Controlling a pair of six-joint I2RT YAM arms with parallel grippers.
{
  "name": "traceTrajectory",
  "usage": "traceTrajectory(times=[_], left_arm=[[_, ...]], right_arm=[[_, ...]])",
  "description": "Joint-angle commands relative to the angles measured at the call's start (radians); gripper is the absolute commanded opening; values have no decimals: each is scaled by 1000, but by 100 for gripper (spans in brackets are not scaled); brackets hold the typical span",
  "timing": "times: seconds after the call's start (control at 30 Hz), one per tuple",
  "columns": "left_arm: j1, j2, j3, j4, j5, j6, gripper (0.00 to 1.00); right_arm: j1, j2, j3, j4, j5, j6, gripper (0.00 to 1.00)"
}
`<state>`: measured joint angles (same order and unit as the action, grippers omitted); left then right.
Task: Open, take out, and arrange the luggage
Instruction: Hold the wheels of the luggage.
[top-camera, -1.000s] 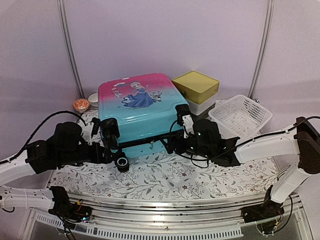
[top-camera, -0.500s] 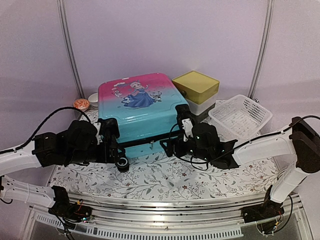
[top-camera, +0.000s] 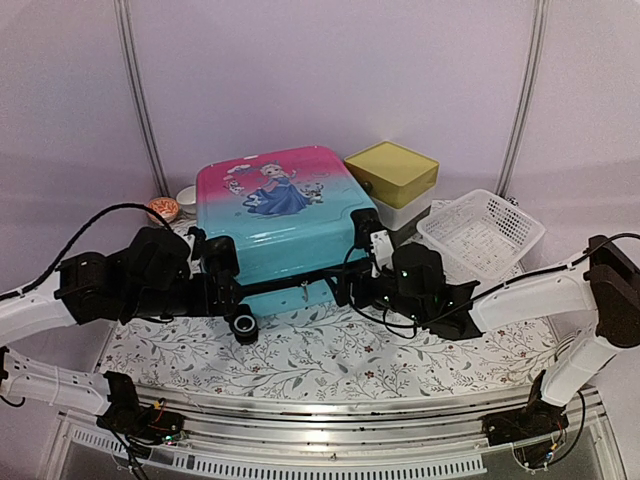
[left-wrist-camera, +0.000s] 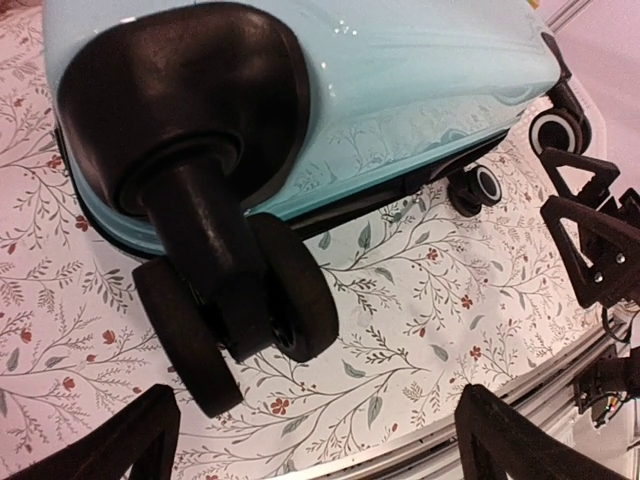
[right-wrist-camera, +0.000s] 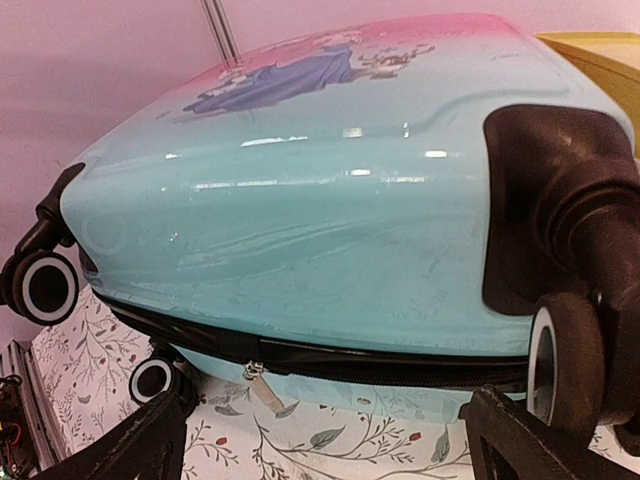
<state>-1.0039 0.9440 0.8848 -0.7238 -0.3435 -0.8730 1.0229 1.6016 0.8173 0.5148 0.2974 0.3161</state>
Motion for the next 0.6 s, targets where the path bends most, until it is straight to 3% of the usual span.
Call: traceTrajectory(times=[0.0,0.57], left_arm=[[-17,4,53,-47,26,-5,98],[-19,167,106,-106,-18,-45,98]], right_arm=[[0,-41,-6,59,78,-40,100],[2,-24,-30,81,64,-36,100]])
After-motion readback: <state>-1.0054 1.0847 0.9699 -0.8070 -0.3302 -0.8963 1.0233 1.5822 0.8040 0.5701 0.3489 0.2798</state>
